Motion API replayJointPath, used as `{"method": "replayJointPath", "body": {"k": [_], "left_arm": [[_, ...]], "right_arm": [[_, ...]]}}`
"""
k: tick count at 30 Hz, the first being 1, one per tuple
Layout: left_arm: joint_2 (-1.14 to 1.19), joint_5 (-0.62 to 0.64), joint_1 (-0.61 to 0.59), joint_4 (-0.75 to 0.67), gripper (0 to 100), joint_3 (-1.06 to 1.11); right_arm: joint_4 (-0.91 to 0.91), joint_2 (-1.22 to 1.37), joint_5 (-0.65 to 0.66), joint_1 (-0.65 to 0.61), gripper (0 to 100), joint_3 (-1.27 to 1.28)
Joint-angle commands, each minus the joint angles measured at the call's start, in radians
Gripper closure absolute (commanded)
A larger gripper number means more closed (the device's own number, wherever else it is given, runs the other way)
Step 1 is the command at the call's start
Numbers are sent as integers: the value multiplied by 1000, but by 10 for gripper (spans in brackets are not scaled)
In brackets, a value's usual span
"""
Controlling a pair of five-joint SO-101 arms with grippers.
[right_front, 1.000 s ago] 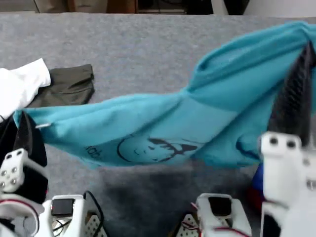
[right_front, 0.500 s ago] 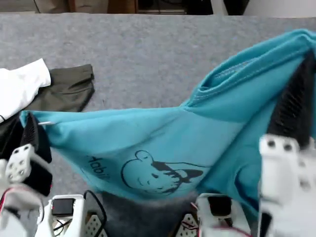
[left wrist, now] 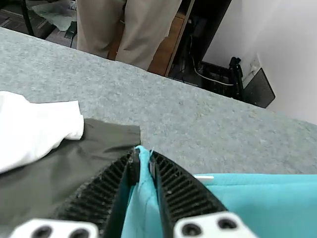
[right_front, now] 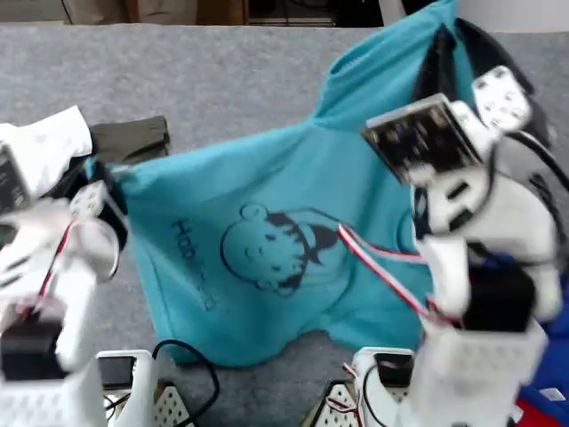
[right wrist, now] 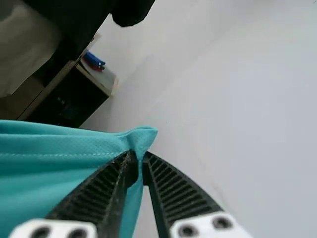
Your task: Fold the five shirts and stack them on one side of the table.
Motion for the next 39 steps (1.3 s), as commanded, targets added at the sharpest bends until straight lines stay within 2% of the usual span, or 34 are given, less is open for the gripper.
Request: {"method": "replayJointPath", "body": {"k": [1,4,7,11,16,19,23,26,31,35,39], "left_arm": [[5,-6,-12,-433,981,204],[30,-6,-12,-764,981,345],[131,-8,-29,-939,981,370],[351,-3,-77,-984,981,235],[607,-5,-89,-982,981,49],[670,-5,-86,-980,981,8],[691,-5,-72,-979,981,18],[688,-5,-74,-904,981,25],[687,-8,-63,-586,980,-12],[687,-106,-63,-330,981,-120],[687,-193,-41,-146,981,-169]], "right_arm": [[-296,7,2,-12,994,194],[-431,65,0,-8,994,271],[-496,156,0,-7,994,277],[-543,285,-6,-7,994,219],[-542,410,-117,15,994,96],[-532,444,-137,22,995,73],[-430,430,-140,21,995,70],[-276,361,-133,19,994,84],[-58,211,-32,22,994,119],[68,58,46,21,993,220],[123,-136,115,22,993,354]]}}
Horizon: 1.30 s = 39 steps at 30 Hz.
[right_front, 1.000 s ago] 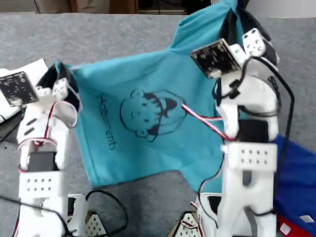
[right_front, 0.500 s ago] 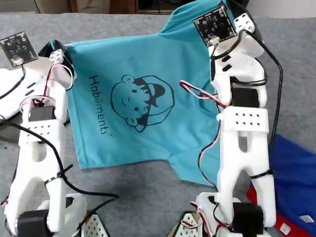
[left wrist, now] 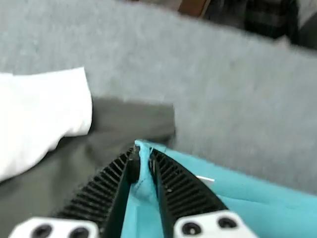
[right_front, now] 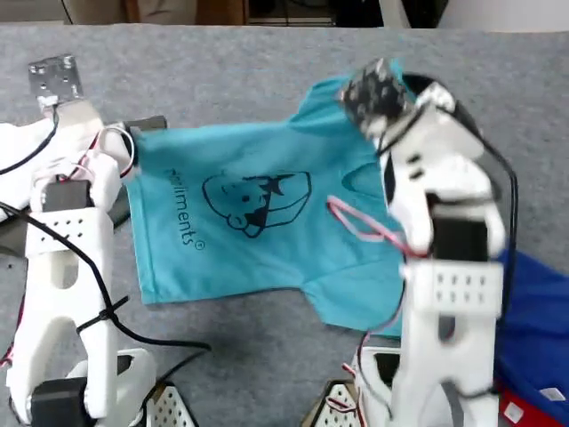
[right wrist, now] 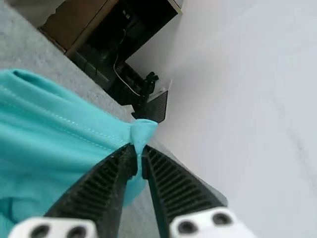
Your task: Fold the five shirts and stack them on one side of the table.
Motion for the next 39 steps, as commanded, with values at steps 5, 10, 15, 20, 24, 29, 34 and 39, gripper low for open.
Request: {"method": "replayJointPath", "body": {"k": [5,10,15,20,24,29,34,39], "left_arm": [[-4,-178,129,336,981,-40],[-4,-199,176,272,981,103],[5,-199,124,166,981,204],[7,-203,46,84,981,249],[7,-204,25,75,981,238],[7,-199,32,41,981,187],[8,-199,32,-152,981,91],[8,-198,32,-443,981,52]], "right_arm": [[40,-398,114,28,993,274],[58,-595,170,145,993,495],[373,-679,189,186,993,510],[519,-740,189,171,994,490],[586,-774,210,171,994,499],[509,-776,204,176,994,533],[-31,-773,114,151,993,694],[-525,-708,95,30,992,869]]}}
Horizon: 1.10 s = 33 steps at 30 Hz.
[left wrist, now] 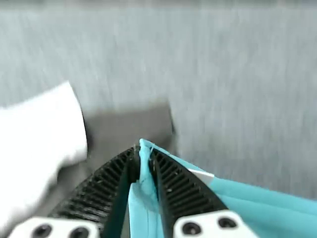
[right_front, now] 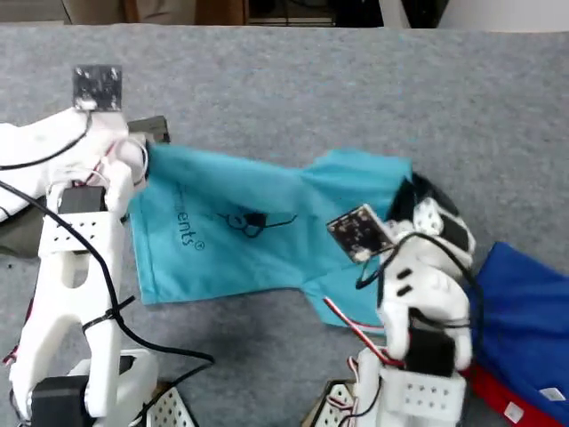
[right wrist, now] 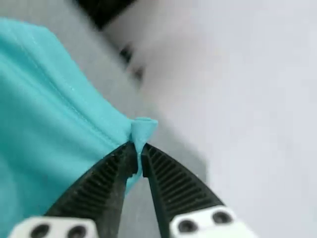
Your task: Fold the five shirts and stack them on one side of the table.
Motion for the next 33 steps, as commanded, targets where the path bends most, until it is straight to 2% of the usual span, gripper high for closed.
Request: {"method": "replayJointPath", "body": {"k": [1,5,11,16,21,26,31,33], "left_arm": [[-2,-2,-11,-224,981,-55],[-2,-2,-9,-342,981,-6],[-2,-3,12,-351,981,143],[1,-5,23,-351,981,227],[2,-6,15,-347,981,267],[7,-8,25,-345,981,319],[-2,-9,29,-344,981,384],[-2,-9,29,-330,981,414]], "right_arm": [[-356,65,-23,-76,993,44],[-448,217,-52,-96,994,-27],[-473,501,-172,-36,994,-275],[-454,751,-198,19,994,-466],[-190,829,-198,24,994,-619],[124,720,-183,8,993,-679],[453,567,-51,10,994,-657],[522,509,-18,13,994,-630]]}}
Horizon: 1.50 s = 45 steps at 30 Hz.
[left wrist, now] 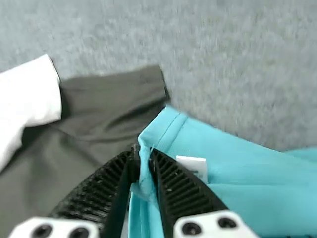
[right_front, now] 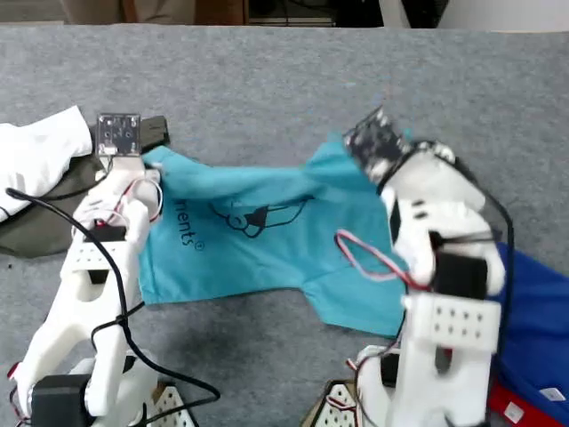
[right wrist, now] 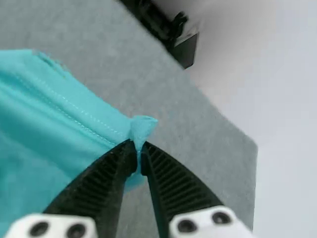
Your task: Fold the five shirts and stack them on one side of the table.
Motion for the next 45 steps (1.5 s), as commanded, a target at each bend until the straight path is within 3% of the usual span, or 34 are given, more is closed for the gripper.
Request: {"method": "replayJointPath", "body": {"k": [1,12,17,24,33,41,45], "left_arm": [[-12,-9,8,34,981,23],[-12,-11,71,532,981,-2],[-12,-11,117,698,981,-9],[-12,-11,115,733,981,-2],[-12,-123,48,727,981,-9],[-4,-180,49,729,979,-8],[-10,-180,44,733,961,-12]], "right_arm": [[130,-114,61,25,994,4],[97,-506,290,174,994,360],[169,-730,333,239,994,518],[451,-954,376,248,994,521],[569,-940,384,265,994,515],[644,-932,509,272,988,526],[658,-931,542,272,868,526]]}}
